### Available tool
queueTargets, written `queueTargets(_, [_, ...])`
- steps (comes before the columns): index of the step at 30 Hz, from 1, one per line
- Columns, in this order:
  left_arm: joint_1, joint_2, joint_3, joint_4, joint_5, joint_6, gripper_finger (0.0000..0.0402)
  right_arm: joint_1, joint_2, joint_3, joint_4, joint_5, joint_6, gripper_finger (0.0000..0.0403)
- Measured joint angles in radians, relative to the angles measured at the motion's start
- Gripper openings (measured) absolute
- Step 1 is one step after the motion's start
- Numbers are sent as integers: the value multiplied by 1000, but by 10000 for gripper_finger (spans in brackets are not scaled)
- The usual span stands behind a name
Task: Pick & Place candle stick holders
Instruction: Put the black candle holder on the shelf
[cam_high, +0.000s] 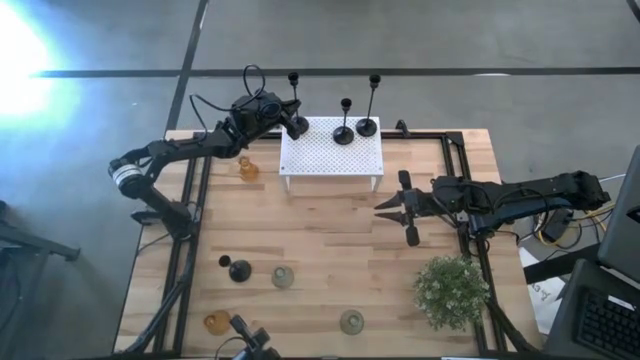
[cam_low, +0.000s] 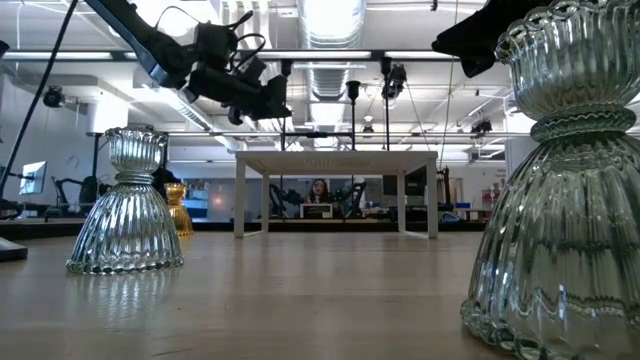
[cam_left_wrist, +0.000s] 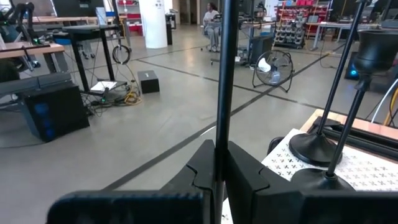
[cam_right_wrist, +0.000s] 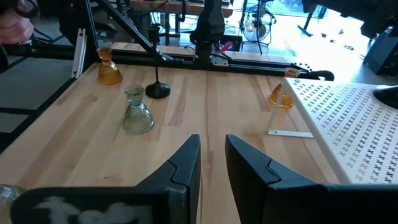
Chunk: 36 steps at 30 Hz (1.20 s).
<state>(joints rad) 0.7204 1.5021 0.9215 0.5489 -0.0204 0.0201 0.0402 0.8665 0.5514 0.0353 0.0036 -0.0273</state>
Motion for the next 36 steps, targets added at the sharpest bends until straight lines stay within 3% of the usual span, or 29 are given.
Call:
queueTargets(31, [1,-3,0,-28,30,-61,20,0,0,0,0,0,-2,68])
queueTargets(36, [0,4,-5,-61,37,-93,77,0,0,0,1,0,-2,68])
